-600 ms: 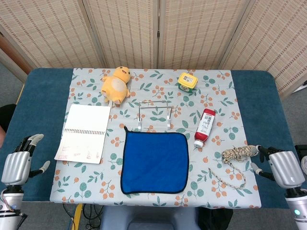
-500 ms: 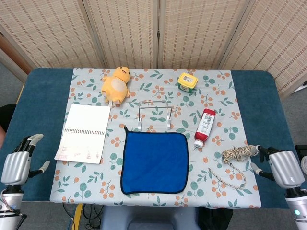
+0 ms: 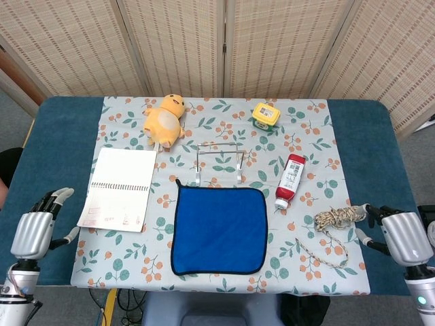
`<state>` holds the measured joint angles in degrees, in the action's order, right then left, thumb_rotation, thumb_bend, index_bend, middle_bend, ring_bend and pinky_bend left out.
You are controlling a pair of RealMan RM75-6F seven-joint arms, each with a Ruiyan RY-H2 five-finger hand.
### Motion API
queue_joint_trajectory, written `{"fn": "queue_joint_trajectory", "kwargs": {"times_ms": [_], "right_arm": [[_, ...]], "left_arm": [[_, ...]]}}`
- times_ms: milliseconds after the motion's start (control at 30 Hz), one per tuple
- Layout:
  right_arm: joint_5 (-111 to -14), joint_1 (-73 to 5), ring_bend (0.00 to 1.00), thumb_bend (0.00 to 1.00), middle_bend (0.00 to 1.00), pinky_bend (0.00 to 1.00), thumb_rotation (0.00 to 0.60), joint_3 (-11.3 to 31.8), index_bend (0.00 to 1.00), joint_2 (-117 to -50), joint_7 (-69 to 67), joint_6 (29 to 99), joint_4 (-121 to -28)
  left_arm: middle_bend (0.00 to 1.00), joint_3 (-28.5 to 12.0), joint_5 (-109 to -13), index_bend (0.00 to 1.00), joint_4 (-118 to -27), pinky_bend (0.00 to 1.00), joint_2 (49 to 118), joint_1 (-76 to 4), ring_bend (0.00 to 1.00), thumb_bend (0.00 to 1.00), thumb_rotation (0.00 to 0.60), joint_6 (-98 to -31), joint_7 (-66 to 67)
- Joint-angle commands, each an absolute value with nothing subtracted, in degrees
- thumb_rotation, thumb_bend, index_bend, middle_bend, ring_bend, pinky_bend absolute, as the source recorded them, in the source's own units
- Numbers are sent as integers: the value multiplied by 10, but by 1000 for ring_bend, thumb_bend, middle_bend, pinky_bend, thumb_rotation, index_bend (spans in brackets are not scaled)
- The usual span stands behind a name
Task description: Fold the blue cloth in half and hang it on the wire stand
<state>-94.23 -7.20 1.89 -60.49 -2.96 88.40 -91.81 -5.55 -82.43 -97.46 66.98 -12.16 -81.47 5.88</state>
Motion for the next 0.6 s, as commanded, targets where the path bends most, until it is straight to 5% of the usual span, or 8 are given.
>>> {"fn": "queue_joint_trajectory", "kwargs": {"times_ms": [33,167,600], "right_arm": [[-946,-74,576,233,636,740,600,20,429,-602,-26,883,-922],[-956,-80,576,233,637,740,600,17,429,-599,-21,876,-929],[-1002,-110,616,240,681,787,600,-4,429,-600,-2,826,-951]], "left_arm": [[190,-49,-858,187,-961,284,672,-138,187,226,600,-800,47],[266,-32,-907,205,-949,350,670,-164,253,226,600,-771,16],[616,17,-1051,269,-906,791,725,-269,573,226,600,-669,4]]}}
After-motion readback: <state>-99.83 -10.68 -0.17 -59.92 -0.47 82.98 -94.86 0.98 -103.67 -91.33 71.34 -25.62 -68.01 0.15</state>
